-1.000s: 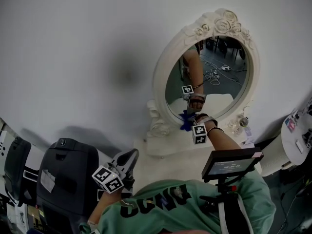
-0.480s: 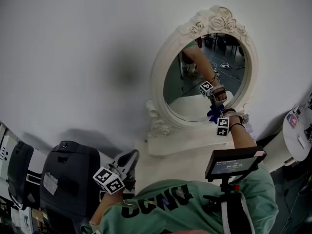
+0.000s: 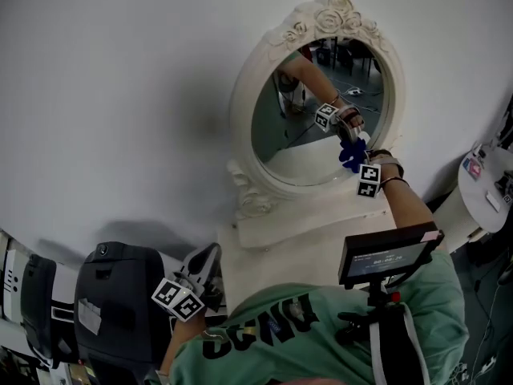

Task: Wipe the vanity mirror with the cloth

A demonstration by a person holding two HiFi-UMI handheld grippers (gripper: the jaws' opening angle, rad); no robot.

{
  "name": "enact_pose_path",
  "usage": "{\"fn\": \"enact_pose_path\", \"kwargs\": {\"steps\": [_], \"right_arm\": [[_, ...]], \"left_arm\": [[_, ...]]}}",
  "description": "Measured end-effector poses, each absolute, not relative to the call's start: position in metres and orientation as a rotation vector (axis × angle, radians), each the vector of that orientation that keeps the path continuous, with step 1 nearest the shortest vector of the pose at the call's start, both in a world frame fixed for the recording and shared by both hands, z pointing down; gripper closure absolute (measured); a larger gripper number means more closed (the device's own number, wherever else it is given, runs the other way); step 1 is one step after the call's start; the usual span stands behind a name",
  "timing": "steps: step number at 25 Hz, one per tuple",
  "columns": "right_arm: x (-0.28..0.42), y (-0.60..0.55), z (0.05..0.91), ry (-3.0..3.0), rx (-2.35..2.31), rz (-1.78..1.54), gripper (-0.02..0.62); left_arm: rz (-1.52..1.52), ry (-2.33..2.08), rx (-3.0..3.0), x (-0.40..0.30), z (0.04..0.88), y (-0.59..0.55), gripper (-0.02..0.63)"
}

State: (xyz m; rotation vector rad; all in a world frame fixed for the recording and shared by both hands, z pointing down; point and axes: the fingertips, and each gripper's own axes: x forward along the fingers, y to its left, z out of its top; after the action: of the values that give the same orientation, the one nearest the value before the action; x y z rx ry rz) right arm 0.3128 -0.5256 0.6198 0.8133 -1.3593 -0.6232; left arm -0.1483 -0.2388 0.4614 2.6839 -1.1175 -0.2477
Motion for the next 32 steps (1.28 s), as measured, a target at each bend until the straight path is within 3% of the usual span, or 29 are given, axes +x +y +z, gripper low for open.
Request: {"fn": "enact_pose_path", "kwargs": {"steps": [13, 21, 32], "right_arm": [[0.203, -0.419, 0.566, -1.993, 1.089, -0.451, 0.528], [0.131, -0.344, 0.538, -2.515, 1.178, -0.057, 0.528], [0.108, -0.281, 0.551, -2.676, 1.176, 0.236, 0.528]], "left_arm": [[-0.24, -0.97, 2.723, -0.12, 0.466, -0.245, 0.6], [-0.218, -0.873, 2.747, -0.098, 0.469, -0.246, 0.6], [-0.183, -0.718, 2.751, -0.074, 0.485, -0.233, 0.6]]}}
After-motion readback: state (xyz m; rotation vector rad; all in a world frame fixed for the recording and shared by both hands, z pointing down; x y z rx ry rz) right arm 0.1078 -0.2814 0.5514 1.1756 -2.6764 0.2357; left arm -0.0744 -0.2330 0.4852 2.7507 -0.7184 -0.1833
